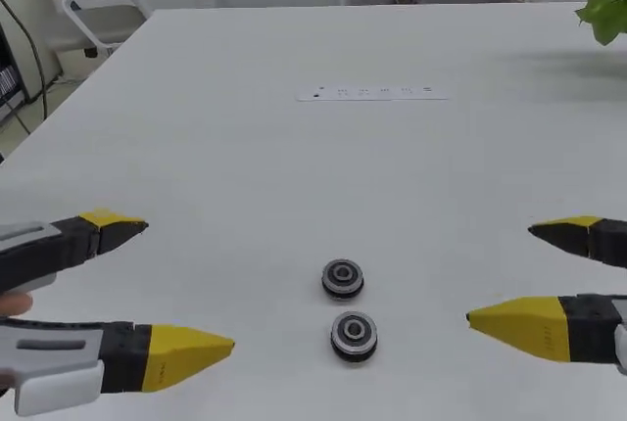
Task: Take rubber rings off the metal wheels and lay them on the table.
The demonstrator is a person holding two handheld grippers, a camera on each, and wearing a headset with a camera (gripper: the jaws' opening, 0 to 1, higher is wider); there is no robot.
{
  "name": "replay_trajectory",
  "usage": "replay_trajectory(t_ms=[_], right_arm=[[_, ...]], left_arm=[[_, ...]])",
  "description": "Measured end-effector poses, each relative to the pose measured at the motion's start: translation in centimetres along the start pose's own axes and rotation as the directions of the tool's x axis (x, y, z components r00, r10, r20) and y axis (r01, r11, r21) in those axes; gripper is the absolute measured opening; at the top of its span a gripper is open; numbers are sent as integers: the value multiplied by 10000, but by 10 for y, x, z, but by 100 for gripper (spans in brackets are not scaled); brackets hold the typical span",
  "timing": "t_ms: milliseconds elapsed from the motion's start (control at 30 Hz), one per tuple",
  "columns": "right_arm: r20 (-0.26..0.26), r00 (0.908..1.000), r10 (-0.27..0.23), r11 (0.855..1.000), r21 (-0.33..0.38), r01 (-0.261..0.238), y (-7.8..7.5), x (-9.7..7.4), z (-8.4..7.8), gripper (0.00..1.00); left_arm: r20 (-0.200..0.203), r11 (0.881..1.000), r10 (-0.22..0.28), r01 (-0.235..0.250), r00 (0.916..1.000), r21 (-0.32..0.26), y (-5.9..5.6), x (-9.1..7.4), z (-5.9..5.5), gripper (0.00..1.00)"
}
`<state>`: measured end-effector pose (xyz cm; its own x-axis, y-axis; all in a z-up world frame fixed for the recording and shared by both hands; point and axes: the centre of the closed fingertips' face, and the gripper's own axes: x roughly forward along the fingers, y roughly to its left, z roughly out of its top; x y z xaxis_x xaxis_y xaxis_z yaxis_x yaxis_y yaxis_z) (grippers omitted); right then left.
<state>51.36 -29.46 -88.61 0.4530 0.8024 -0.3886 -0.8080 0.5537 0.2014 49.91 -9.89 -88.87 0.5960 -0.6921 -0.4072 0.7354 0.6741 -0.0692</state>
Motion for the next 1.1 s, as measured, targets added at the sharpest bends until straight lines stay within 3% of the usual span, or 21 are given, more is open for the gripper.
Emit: replay_trajectory(t_ms=[433, 833, 967, 1100], right_arm=[[375, 9984, 413, 9911, -1281, -362, 1, 23, 51, 83], [-132, 9946, 1028, 9776, -1834, -1035, -6, 57, 61, 80], [-120, 9919, 1267, 9740, -1880, -1267, -7, 67, 61, 80], [4, 9883, 1526, 9731, -1747, -1502, -5, 72, 57, 79]], left_arm=[[789, 9909, -451, 346, 9959, 1297, 2, 20, 50, 89], [810, 9723, -1273, 1082, 9886, 2071, 1, 54, 72, 81], [950, 9676, -1503, 1267, 9841, 2184, 0, 68, 80, 80], [1033, 9647, -1656, 1393, 9808, 2234, -3, 80, 81, 79]])
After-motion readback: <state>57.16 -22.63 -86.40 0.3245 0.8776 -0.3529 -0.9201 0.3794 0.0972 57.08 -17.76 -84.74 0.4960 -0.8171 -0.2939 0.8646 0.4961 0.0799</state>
